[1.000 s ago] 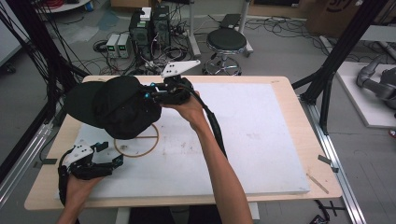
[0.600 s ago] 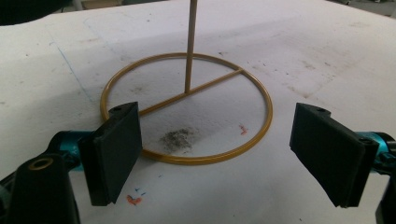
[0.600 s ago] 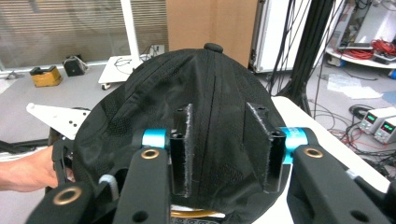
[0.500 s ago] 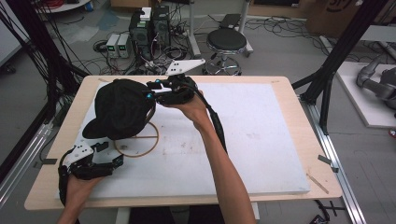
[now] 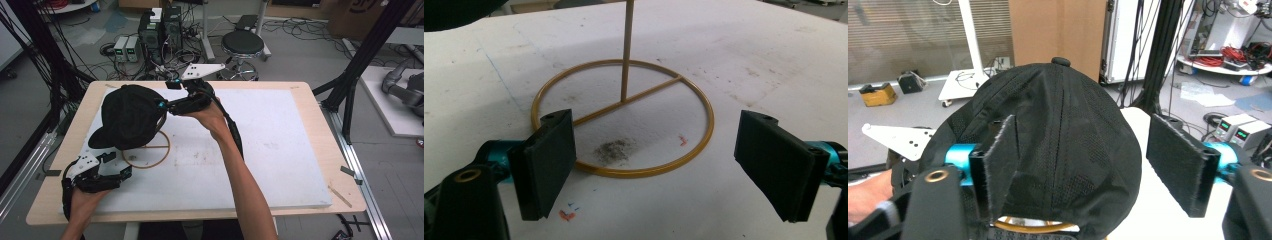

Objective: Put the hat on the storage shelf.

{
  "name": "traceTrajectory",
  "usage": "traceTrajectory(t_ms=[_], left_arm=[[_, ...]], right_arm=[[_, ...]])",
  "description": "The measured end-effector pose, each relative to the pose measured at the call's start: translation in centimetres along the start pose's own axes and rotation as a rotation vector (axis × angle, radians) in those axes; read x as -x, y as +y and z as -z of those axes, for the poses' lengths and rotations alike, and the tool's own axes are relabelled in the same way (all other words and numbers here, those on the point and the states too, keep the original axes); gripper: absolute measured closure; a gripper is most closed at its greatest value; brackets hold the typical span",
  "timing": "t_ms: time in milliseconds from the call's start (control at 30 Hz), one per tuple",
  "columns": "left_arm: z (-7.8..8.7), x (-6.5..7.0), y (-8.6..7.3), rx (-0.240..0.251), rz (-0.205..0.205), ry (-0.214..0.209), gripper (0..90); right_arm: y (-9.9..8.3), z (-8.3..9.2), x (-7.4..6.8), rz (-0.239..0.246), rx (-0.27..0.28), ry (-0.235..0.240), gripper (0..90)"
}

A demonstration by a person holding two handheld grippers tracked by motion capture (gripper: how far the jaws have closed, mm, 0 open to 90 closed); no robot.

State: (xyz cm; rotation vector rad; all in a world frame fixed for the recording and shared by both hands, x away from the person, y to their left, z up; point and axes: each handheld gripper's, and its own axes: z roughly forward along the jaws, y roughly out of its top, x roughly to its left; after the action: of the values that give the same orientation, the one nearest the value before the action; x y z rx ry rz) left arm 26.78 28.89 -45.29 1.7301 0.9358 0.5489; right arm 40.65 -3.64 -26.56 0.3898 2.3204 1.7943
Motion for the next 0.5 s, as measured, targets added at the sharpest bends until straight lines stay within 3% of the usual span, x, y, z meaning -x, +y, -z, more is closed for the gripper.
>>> traceTrajectory(t_ms=[133,267,500], left_arm=[[0.0,0.0,0.0,-0.001,0.003,0.0,16.8],[0.0,0.0,0.0,-0.002,0.005,-0.003,16.8],[0.0,-0.1,0.0,0.004,0.01,-0.01,16.8]], right_arm=[[-0.5,0.8,0.0,0.008,0.034,-0.02,26.7],[-0.9,1.4,0.3,-0.015,0.023,-0.014,24.9],[-0.9,2.2,0.5,-0.014,0.033,-0.017,24.8]])
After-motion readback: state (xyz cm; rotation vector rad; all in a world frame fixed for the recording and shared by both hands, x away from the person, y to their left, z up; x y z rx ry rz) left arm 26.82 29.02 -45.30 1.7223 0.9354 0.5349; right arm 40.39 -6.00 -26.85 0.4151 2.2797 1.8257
